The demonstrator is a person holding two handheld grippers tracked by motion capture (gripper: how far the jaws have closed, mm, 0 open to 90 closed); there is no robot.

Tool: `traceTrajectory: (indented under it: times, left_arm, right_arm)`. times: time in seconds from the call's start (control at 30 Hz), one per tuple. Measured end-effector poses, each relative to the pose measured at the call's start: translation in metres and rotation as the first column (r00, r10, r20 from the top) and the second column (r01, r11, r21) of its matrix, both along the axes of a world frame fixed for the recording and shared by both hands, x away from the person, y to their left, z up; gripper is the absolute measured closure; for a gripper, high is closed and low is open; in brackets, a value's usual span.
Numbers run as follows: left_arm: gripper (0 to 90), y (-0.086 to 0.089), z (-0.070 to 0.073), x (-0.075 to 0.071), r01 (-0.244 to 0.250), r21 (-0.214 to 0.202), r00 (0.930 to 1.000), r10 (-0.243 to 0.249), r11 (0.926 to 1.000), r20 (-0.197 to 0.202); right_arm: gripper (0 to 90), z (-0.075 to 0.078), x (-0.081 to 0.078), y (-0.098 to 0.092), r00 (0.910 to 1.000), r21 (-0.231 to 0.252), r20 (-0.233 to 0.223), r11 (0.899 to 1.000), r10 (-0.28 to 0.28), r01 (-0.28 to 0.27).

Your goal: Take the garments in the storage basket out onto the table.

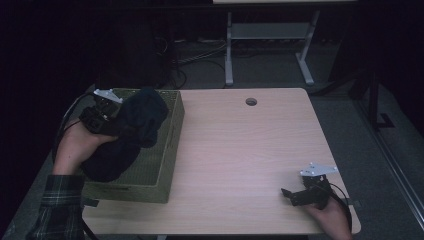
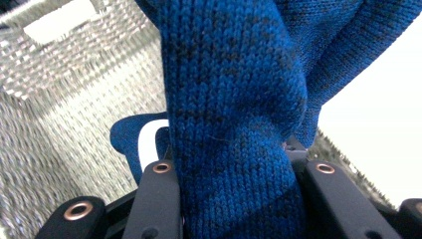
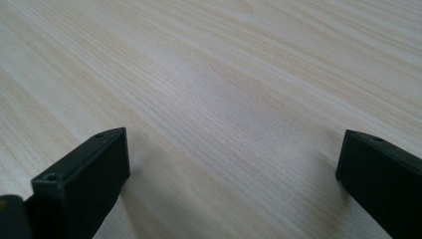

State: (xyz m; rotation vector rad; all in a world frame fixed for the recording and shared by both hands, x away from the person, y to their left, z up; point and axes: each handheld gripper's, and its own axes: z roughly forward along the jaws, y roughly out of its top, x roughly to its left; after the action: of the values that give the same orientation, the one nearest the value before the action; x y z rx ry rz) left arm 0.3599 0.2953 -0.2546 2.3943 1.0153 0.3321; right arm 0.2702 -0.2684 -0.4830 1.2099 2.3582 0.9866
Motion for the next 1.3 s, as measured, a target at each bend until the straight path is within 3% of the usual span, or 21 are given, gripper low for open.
traceTrajectory:
  times: [0.83, 1.3]
  left_arm:
    - [65.1, -0.051, 0.044, 0.007, 0.088, -0.005, 0.9956, -0.088, 0.9961, 0.033]
    - [65.7, -0.093, 0.062, 0.011, 0.162, 0.004, 0.9858, -0.162, 0.9868, 0.043]
  right_arm:
    - [0.1, 0.0, 0.0, 0.0, 1.0, 0.0, -0.002, 1.0, -0.003, 0.003]
    - [0.1, 0.0, 0.0, 0.0, 1.0, 0.0, -0.002, 1.0, -0.004, 0.004]
